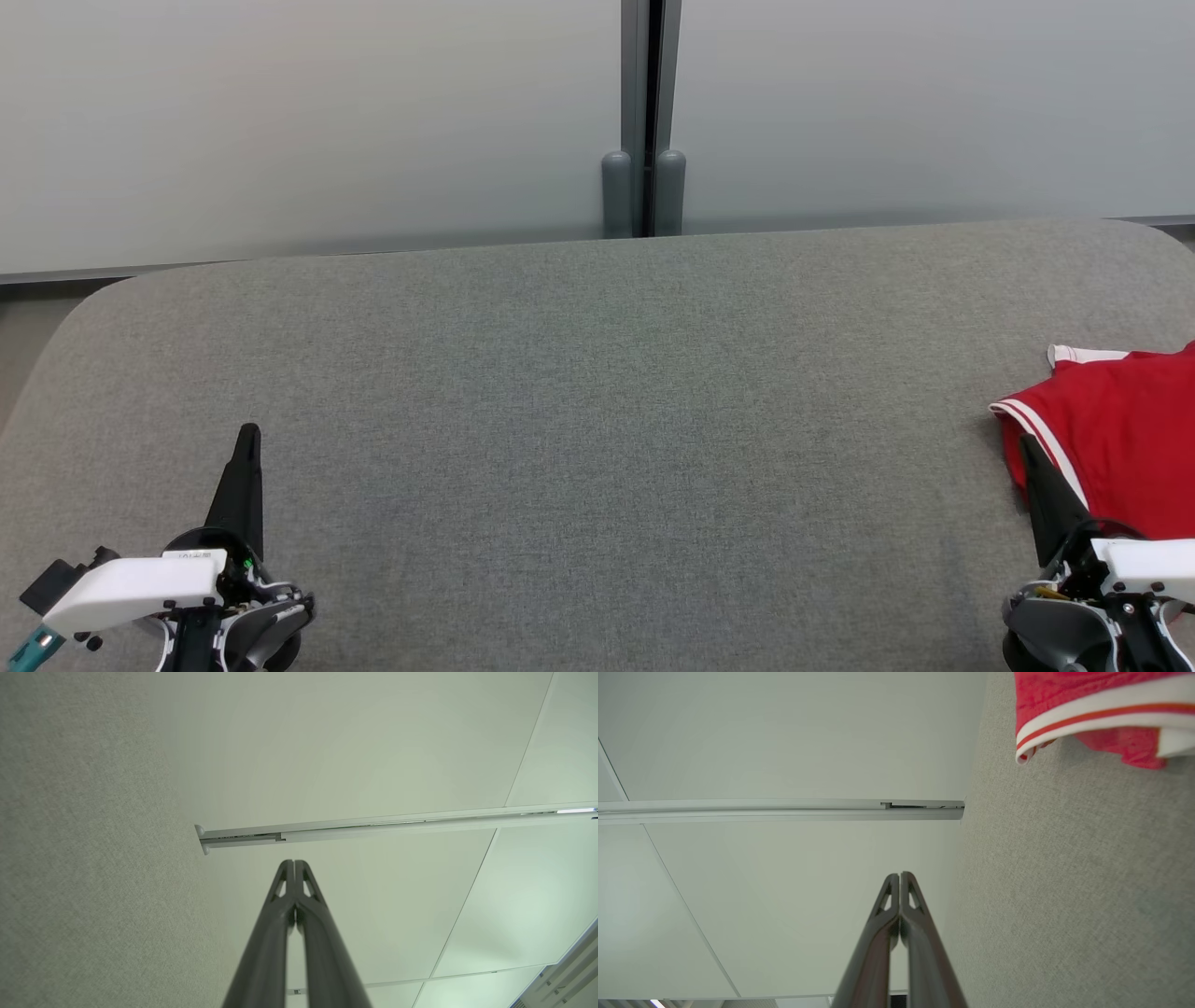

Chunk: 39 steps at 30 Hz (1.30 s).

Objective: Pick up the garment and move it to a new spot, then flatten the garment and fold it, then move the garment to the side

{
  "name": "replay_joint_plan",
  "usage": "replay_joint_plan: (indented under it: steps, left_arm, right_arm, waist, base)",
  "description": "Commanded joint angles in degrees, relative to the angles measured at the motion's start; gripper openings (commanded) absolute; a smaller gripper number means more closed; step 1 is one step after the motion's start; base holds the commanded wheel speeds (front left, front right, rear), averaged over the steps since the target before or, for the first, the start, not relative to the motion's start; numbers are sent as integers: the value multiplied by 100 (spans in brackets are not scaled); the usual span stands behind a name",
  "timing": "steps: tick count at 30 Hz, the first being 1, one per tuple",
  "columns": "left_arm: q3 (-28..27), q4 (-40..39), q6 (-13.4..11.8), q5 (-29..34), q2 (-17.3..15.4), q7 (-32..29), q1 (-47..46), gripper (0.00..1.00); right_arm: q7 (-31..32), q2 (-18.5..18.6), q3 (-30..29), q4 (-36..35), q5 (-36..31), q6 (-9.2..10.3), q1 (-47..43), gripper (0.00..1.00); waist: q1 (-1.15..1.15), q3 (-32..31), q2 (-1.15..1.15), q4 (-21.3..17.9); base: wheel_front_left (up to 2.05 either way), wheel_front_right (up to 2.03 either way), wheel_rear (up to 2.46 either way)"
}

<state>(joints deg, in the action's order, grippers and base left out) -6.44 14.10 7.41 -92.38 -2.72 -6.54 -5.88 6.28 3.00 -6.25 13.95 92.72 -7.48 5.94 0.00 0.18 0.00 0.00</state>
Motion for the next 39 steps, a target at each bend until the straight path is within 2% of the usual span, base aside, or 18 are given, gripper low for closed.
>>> replay_joint_plan:
  steps: [1, 39]
  left_arm:
    - [-24, 3, 21, -7, -30, -20, -81, 0]
    - [-23, 2, 21, -7, -30, -19, -80, 0]
  right_arm:
    - [17, 13, -13, 13, -7, -2, 46, 0]
    - [26, 2, -28, 14, -26, -2, 49, 0]
  waist:
    - [0, 0, 0, 0]
    - [0, 0, 0, 0]
  base:
    - [0, 0, 0]
    - [0, 0, 0]
